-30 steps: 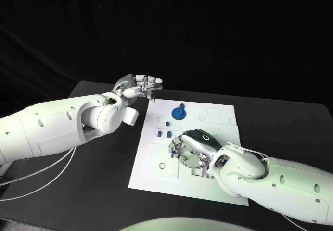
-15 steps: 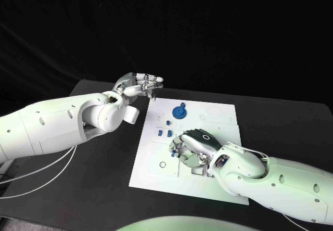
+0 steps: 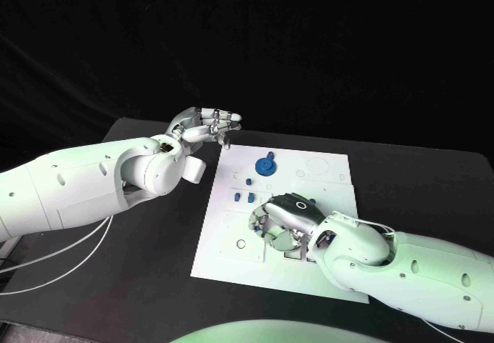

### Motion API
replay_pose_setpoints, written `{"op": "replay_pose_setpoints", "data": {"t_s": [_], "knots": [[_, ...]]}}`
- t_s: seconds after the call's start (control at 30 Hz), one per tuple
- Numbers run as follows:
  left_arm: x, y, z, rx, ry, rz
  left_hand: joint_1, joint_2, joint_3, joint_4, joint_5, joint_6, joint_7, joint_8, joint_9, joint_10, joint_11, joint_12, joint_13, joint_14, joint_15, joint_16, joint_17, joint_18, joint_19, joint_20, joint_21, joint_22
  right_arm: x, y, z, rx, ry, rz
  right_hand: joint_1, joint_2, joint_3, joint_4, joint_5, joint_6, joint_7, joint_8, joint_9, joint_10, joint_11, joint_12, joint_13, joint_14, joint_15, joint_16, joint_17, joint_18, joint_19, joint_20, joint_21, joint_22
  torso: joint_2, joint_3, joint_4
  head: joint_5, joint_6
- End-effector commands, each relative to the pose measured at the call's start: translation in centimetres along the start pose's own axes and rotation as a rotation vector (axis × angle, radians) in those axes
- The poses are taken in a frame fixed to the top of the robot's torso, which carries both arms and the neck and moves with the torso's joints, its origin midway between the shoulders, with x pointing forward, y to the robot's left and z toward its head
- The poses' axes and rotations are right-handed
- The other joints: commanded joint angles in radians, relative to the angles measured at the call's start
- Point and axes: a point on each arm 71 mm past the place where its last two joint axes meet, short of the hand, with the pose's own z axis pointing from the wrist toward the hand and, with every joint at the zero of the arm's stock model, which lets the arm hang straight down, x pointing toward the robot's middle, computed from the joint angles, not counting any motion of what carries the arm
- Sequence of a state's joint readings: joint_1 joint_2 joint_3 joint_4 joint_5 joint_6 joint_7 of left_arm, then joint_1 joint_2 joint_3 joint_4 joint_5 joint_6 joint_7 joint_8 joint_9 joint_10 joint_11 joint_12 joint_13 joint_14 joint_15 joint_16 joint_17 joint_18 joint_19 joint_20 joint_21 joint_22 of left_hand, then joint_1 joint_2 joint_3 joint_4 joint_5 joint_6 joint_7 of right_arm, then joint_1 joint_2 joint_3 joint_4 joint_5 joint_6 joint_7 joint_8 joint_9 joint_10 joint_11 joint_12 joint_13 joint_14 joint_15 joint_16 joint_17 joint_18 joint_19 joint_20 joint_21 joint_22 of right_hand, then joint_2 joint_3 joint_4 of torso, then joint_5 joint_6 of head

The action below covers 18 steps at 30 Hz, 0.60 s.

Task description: Assemble the parts on the task board

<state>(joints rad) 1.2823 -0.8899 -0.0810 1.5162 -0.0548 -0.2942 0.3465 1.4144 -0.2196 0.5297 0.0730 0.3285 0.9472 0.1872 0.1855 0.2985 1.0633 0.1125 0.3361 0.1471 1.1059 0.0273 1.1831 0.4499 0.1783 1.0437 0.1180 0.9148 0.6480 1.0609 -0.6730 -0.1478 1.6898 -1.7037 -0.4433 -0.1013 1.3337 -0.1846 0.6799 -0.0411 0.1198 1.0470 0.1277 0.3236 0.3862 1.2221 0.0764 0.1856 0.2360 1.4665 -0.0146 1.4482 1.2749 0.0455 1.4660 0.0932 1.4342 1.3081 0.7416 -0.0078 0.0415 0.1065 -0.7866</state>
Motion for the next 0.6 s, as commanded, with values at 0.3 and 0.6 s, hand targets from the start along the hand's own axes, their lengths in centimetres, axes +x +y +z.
{"op": "replay_pose_setpoints", "data": {"t_s": [0.3,0.6], "knots": [[0.1,-0.1,0.0,0.006,0.012,-0.01,0.0,0.008,0.0,-0.006,0.004,-0.01,0.0,-0.005,-0.001,-0.011,0.001,0.004,0.002,0.0,0.005,-0.006,-0.001,0.006,0.004,0.002,-0.005,-0.001,0.0,0.1,-0.2,0.005,-0.008,-0.036,-0.052,-0.033,-0.031,0.01,0.017,-0.101,0.032,-0.067,-0.024,-0.063,0.014,-0.061,-0.024,0.042,0.024,-0.013,-0.019,0.0,0.003,0.015,-0.049,0.167,0.0,0.0,-0.0001,-0.003,0.006],[0.0,-0.1,0.0,0.004,0.008,-0.009,0.0,0.008,0.0,-0.006,0.004,-0.01,0.0,-0.005,-0.001,-0.011,0.001,0.004,0.002,0.0,0.005,-0.006,-0.001,0.006,0.004,0.002,-0.005,-0.001,-0.8,-0.1,-1.0,0.021,-0.087,-0.03,-0.065,-0.056,-0.044,0.012,0.016,-0.124,0.028,-0.089,-0.031,-0.097,0.018,-0.07,-0.032,0.034,0.028,-0.026,-0.047,0.01,-0.019,0.021,-0.093,0.145,0.0,0.0003,-0.0001,-0.007,0.012]]}}
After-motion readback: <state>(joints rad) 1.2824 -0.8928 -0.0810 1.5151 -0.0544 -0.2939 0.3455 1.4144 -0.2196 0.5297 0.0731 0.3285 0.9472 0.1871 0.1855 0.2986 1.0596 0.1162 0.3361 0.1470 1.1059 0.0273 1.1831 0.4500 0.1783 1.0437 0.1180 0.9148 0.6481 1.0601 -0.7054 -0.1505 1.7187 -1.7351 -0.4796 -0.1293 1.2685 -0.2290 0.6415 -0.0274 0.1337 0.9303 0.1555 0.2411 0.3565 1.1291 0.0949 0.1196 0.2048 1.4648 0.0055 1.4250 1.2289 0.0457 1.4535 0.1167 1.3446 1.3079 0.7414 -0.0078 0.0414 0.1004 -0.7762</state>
